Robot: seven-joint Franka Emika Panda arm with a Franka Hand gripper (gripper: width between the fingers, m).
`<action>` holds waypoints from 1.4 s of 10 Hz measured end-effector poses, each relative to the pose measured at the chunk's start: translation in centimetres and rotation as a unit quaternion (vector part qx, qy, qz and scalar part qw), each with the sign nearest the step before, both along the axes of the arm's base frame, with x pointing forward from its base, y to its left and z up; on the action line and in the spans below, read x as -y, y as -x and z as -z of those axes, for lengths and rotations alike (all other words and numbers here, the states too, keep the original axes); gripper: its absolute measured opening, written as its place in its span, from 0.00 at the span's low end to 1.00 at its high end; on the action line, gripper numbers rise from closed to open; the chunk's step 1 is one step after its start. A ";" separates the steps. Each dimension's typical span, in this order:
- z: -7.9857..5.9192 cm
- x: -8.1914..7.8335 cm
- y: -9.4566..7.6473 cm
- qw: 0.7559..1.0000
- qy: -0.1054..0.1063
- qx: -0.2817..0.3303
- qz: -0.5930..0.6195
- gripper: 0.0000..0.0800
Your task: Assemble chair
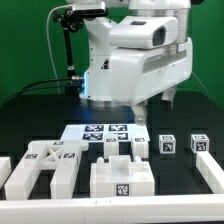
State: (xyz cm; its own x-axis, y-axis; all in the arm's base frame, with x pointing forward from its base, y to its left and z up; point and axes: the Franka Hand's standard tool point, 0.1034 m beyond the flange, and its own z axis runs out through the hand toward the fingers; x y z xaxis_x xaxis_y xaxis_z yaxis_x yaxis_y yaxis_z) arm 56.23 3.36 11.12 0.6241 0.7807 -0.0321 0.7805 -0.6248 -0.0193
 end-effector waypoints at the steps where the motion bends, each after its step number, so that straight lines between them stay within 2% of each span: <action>1: 0.4 1.9 -0.3 1.000 0.002 -0.001 0.008 0.81; 4: 0.9 5.2 -1.8 0.997 -0.002 0.004 0.079 0.81; 6: 1.0 4.6 -1.7 0.991 -0.001 0.003 0.133 0.81; 8: 1.3 4.7 -1.6 0.977 -0.002 0.000 0.215 0.81; 10: 3.1 6.5 -2.1 0.946 -0.004 -0.011 0.323 0.81; 12: 4.4 6.2 -2.3 0.917 -0.006 -0.008 0.400 0.81; 14: 4.3 6.2 -2.4 0.917 -0.007 -0.008 0.398 0.81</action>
Offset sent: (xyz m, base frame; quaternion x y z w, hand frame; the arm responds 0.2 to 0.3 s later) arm 0.0298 -0.0379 0.0018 0.0138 0.0437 0.1247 0.9911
